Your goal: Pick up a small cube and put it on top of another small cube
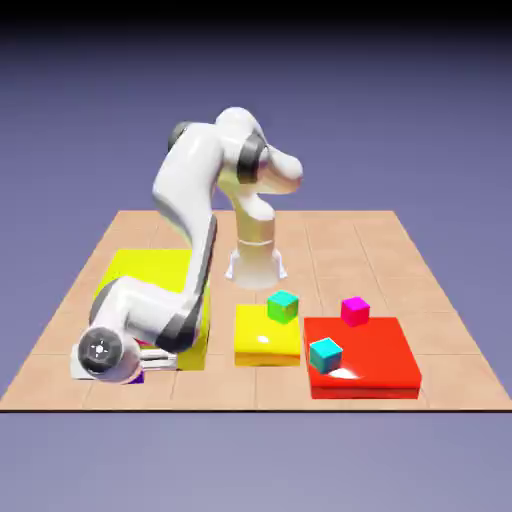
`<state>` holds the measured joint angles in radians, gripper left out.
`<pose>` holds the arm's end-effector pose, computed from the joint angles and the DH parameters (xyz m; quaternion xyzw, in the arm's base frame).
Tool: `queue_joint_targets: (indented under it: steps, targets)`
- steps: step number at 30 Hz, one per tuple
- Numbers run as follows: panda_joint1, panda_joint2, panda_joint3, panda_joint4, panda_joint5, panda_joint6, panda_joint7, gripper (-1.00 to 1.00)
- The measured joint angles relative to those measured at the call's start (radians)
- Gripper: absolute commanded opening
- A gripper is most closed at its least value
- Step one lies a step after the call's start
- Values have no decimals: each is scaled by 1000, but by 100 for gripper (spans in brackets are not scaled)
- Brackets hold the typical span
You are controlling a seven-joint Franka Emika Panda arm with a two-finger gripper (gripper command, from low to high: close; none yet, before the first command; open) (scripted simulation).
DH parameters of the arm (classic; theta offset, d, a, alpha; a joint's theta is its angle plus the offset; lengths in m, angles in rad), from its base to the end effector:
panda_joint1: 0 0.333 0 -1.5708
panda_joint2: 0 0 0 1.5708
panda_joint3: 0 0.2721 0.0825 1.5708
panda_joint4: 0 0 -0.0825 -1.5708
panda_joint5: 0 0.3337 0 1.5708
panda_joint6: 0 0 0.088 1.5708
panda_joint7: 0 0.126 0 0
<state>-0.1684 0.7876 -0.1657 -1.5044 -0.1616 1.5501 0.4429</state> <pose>0.5049 -0.1907 0.1643 0.8658 -0.3233 -0.3478 0.1580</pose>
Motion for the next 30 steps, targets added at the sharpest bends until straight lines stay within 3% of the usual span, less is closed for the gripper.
queue_joint_targets:
  steps: [21, 23, 27, 28, 30]
  targets:
    - [423, -672, 35, -761, 285, 33, 437, -100]
    - [421, -673, 35, -762, 285, 33, 438, -100]
    - [429, -651, 44, -907, 301, 200, 426, -100]
    - [429, -650, 44, -910, 301, 204, 425, 100]
    - [429, -650, 44, -910, 299, 204, 426, 100]
